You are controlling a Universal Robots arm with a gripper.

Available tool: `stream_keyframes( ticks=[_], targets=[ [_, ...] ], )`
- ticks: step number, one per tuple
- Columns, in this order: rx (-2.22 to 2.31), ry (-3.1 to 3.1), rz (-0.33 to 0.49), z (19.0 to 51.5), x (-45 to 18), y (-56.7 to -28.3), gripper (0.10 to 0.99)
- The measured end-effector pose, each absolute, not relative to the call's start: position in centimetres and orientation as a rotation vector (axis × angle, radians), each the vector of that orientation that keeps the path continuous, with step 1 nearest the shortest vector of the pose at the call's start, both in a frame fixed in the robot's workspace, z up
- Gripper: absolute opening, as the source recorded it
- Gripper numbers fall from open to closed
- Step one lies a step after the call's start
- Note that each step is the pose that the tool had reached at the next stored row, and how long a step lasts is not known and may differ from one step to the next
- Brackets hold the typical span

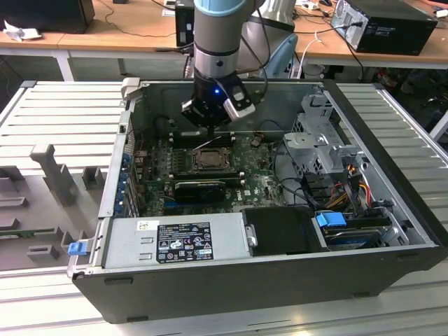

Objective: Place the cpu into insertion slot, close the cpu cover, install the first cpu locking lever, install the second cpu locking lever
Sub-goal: 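Install the first cpu locking lever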

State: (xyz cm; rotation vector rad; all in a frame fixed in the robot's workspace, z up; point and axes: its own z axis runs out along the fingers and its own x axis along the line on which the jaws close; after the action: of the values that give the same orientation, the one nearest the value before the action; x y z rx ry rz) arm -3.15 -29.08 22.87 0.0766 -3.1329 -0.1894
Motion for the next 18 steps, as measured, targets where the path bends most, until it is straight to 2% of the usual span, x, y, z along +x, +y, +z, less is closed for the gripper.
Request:
stream_keyframes(
  ticks=[18],
  targets=[
    [0.077, -3.133, -0.189, 21.4, -2.1, -28.9, 0.106]
  ],
)
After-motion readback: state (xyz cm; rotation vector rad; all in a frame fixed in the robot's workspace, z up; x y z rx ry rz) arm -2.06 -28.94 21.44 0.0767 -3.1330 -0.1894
